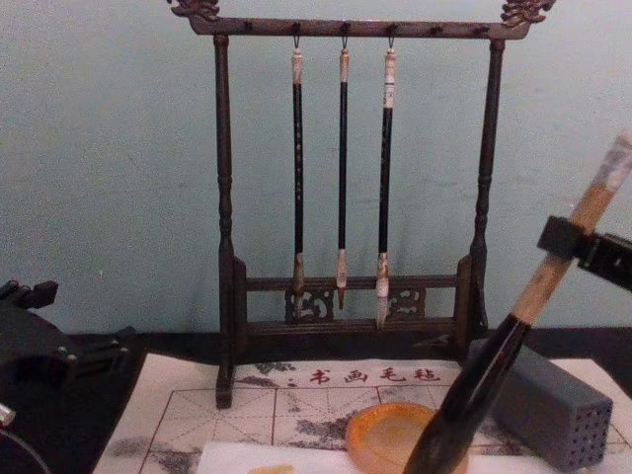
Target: Pick up the brush from the inkstone, write on the paper, then place the brush back to its original position.
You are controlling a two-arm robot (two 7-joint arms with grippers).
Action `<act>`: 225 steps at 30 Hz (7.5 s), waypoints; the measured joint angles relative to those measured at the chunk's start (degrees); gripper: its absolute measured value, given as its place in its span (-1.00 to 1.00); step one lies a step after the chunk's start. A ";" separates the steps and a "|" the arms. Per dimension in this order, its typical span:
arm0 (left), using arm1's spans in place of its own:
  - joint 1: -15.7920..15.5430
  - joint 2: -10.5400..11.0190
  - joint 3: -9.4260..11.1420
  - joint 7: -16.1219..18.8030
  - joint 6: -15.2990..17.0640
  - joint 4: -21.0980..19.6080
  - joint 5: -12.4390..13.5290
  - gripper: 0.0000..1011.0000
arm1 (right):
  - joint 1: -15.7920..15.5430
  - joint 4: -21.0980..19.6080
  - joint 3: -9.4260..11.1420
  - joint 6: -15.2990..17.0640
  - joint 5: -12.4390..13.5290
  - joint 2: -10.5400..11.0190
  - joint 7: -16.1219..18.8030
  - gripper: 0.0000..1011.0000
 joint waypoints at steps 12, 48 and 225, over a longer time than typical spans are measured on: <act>0.00 0.00 0.00 0.00 0.00 0.00 0.00 0.98 | -0.24 0.76 -1.33 -0.60 -2.23 -0.60 1.05 -0.61; 0.00 0.00 0.00 0.00 0.00 0.00 0.00 0.98 | -1.42 1.26 -2.42 -2.60 -6.41 -1.25 3.01 -0.61; 0.00 0.00 0.00 0.00 0.00 0.00 0.00 0.98 | 9.90 9.29 3.29 18.24 17.89 -8.99 -23.16 -0.61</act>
